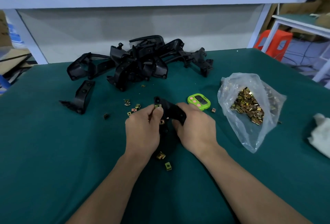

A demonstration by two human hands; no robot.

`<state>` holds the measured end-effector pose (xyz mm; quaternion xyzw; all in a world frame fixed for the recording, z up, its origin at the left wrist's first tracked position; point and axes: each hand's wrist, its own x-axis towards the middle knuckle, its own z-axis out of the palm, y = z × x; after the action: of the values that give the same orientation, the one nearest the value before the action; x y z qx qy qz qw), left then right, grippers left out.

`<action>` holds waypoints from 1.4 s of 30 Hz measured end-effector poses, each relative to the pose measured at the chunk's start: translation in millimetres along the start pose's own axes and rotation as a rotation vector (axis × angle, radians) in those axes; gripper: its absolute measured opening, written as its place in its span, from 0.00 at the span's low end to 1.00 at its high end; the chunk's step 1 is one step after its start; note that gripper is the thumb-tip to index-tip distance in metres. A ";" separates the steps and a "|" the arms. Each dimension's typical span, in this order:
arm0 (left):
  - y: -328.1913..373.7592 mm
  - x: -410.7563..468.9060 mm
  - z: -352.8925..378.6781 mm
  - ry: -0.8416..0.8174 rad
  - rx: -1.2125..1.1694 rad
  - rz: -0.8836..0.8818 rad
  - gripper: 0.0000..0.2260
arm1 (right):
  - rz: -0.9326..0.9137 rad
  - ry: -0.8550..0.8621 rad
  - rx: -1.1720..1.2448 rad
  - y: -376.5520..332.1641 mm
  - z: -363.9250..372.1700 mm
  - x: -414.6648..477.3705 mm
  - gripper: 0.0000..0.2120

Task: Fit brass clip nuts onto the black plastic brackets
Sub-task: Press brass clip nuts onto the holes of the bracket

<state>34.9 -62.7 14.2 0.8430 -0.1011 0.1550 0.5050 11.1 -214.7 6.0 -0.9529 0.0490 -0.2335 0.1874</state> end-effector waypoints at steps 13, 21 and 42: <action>24.9 -8.9 -6.2 -0.023 -0.271 -0.041 0.15 | 0.292 -0.263 0.166 -24.9 -51.1 -32.9 0.05; 65.9 -23.5 6.5 -0.051 -0.671 -0.253 0.16 | 0.389 -0.573 0.822 -0.3 -147.4 -58.9 0.19; 272.9 -246.9 234.8 -1.190 -0.537 -0.005 0.11 | 1.099 0.526 1.417 193.9 -296.0 -332.3 0.15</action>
<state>-246.9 -394.7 44.5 0.6297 -0.3967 -0.3701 0.5560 -421.7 -432.7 33.4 -0.3757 0.3799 -0.2957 0.7919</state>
